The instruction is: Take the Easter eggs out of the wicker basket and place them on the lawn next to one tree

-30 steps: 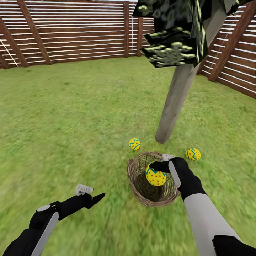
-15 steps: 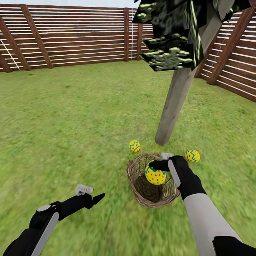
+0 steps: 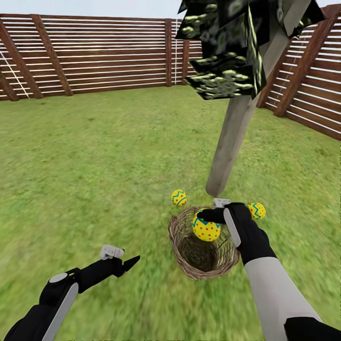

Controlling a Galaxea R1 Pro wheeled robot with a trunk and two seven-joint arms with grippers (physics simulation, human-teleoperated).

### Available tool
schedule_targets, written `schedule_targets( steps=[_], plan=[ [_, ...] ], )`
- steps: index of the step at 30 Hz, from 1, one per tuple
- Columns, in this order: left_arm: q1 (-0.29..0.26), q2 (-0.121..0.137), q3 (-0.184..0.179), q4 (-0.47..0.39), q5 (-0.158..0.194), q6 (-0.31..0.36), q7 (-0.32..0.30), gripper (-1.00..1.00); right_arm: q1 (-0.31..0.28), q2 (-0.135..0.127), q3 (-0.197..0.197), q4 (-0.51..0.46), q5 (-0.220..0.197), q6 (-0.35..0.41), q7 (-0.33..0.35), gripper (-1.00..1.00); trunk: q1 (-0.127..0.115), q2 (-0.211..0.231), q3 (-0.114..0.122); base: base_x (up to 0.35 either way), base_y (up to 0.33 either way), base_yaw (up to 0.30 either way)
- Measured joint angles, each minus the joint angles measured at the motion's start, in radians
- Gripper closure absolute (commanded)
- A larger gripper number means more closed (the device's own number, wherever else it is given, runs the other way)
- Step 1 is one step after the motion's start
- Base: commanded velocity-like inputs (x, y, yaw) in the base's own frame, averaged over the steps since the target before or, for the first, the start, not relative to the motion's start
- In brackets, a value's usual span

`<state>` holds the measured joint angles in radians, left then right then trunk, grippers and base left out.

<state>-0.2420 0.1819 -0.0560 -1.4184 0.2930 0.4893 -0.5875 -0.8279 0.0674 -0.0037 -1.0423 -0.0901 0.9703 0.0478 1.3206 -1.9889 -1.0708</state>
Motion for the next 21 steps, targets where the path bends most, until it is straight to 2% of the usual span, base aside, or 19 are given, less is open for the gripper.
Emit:
schedule_targets(
  steps=[16, 21],
  plan=[
    [0.000, 0.000, -0.002, 0.000, -0.002, -0.001, -0.001, -1.00, 0.000, 0.000, 0.001, -0.002, -0.006, 0.000, 0.000, 1.00, 0.000, 0.000, 0.026, -0.231, -0.242, 0.000],
    [0.000, 0.000, -0.003, 0.001, -0.001, -0.001, -0.002, -1.00, 0.000, 0.000, 0.001, -0.002, -0.006, 0.000, 0.000, 1.00, 0.000, 0.000, 0.034, -0.127, -0.273, 0.000]
  ],
)
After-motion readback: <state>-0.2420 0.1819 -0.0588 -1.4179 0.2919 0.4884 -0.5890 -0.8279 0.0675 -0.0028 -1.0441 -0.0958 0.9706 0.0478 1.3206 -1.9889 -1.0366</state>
